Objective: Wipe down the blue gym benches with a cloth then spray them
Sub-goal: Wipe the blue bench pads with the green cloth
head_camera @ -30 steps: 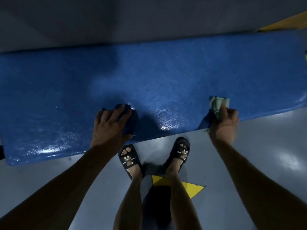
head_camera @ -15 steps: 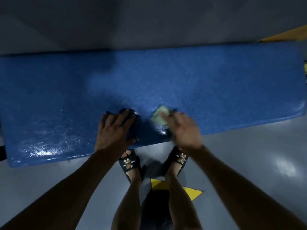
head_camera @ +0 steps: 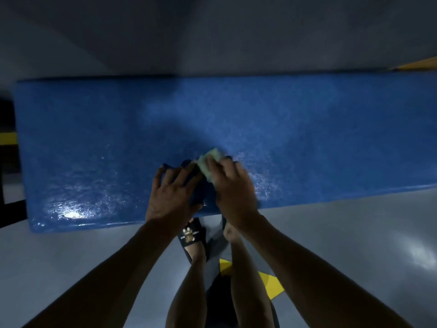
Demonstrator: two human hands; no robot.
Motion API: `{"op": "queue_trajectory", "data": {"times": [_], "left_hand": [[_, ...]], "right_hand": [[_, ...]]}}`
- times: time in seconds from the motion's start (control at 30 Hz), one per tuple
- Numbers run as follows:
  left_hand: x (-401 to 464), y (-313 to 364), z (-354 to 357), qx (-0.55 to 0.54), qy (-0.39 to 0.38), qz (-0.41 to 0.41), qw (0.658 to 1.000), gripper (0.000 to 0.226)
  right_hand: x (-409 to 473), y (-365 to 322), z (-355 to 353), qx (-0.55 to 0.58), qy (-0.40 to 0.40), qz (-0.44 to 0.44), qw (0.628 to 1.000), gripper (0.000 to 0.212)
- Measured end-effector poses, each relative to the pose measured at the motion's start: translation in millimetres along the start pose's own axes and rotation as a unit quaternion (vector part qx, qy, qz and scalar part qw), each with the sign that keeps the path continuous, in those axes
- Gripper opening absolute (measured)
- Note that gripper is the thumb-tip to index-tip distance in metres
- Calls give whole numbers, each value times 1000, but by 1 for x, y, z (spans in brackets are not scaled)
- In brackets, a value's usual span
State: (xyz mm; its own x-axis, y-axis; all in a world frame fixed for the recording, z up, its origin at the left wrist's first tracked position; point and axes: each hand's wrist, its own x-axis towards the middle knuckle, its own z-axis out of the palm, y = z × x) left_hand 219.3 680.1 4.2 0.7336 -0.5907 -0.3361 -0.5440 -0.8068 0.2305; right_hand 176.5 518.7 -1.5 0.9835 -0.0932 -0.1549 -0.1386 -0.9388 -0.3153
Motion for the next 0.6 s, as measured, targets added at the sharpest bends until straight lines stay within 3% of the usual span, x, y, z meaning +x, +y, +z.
{"op": "queue_trajectory", "data": {"times": [0.07,0.13,0.2,0.3,0.43,0.5,0.6], "left_hand": [[0,0,-1,6,-4,-3,1000,79],[-1,-1,0,3,-3,-8,1000,85],[-1,-2,1,0,0,-4,1000,90],[-2,-3,1,2,7,-1,1000,94],[-1,-3,-4,2,12,0,1000,91],[2,-5,-9,-5,35,7,999,85],[16,-14,-22,-2,45,-9,999,90]], "right_hand": [[7,18,-9,-32,-44,-131,990,63],[13,64,-22,-83,-69,-185,977,78],[17,122,-41,-97,-47,-106,989,81],[12,186,-70,-65,15,94,993,76],[19,164,-55,1,104,276,956,79],[29,122,-37,13,106,281,954,81],[41,56,-18,37,72,167,983,75]]}}
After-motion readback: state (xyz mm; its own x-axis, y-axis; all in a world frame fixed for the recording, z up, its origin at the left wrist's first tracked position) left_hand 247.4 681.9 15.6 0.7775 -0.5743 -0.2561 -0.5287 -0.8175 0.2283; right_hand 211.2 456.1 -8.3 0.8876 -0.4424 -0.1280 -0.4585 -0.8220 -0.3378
